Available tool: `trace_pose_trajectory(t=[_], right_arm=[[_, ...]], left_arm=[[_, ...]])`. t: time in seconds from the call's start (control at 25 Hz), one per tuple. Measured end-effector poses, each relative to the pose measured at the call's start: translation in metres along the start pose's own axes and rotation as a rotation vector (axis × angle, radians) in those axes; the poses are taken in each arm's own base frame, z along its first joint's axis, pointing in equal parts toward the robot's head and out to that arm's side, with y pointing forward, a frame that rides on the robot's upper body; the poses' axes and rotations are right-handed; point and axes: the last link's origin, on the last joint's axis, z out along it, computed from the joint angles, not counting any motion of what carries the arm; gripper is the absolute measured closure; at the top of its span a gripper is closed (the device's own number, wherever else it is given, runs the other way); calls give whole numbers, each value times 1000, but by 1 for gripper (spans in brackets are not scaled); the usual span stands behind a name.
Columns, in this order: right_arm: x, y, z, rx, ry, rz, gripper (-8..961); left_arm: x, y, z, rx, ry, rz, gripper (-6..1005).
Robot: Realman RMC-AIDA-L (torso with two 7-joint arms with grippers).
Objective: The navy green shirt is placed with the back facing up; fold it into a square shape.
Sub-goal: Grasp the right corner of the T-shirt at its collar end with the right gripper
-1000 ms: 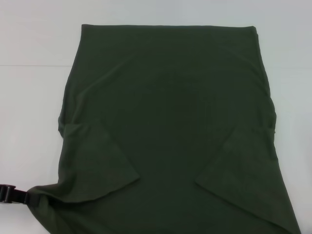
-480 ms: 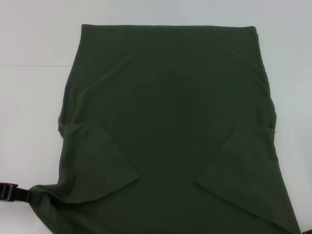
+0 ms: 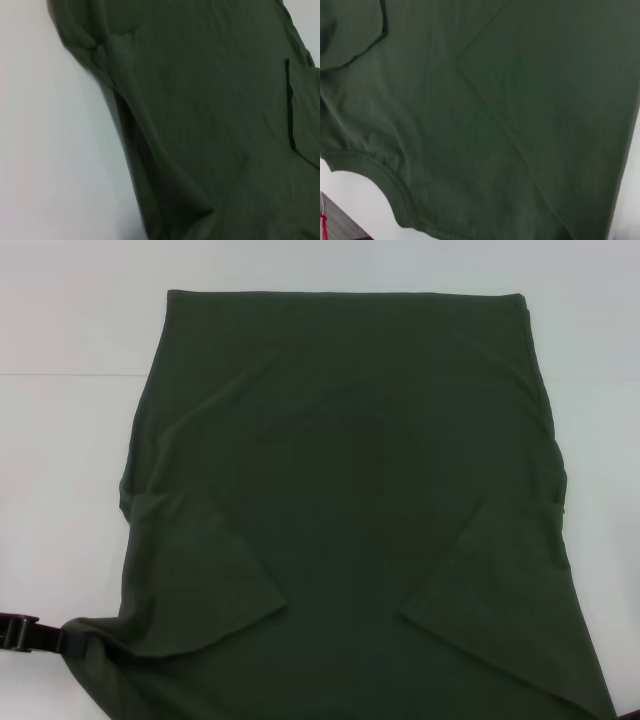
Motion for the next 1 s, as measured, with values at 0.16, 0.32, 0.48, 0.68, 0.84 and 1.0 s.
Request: trace_pose_trajectory(t=[0.16,0.32,0.48,0.68,0.84,1.0], right_arm=[[0,0,2,-1,2,2,72],[0,-1,2,1,5,2,72],[0,-1,2,4,4,2,71],[0,-1,2,5,5,1,81],[-1,-2,3,7,3,1,95],[-1,-1,4,12,10,-5,110]], left_arm=[[1,0,0,-1,1,2,970],[1,0,0,-1,3,2,970],[2,0,0,0,5,4,970],[3,1,0,0,6,6,970],[4,1,0,0,6,8,970],[4,1,0,1,7,9,970]])
